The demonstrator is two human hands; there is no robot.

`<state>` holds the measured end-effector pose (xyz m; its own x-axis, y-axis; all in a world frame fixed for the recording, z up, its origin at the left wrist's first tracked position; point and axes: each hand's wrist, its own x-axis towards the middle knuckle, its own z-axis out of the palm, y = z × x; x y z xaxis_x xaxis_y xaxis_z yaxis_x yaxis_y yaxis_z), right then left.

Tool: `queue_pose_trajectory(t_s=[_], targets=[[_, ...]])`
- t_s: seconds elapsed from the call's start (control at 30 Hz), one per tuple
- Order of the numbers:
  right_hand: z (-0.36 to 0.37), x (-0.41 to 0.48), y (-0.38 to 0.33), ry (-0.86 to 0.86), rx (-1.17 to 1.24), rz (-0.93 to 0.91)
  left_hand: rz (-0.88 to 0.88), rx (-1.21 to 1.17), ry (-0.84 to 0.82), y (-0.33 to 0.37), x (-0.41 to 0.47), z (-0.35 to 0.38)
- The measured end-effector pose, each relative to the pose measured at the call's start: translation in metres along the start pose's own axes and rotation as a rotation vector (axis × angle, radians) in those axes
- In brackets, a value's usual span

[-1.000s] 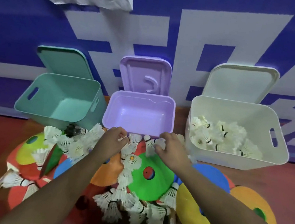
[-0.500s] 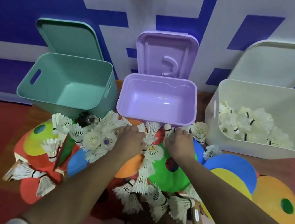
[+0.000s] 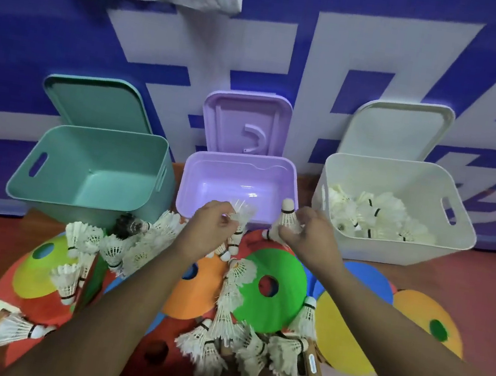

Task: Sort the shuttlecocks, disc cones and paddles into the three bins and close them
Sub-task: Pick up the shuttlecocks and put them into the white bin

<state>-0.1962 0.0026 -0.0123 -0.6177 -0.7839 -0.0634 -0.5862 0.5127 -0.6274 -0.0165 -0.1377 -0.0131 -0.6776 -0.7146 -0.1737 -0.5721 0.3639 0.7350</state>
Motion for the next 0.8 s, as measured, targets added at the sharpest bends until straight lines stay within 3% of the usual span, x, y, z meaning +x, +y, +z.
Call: queue_pose_trajectory(t_s=[0.2,0.4,0.63,0.8], targets=[[-0.084,-0.002,0.026,0.114,0.048,0.093,0.112,-0.237,-0.002,0.093,0.022,0.016],[-0.150,-0.002,0.085,0.196,0.100,0.224,0.145,-0.322,-0.030,0.166,0.063,0.087],[-0.170,0.019,0.153,0.171,0.145,0.377,0.043,-0.146,-0.038,0.203,0.112,0.171],[-0.169,0.037,0.175,0.122,0.104,0.366,0.053,-0.053,-0.039,0.207,0.123,0.186]])
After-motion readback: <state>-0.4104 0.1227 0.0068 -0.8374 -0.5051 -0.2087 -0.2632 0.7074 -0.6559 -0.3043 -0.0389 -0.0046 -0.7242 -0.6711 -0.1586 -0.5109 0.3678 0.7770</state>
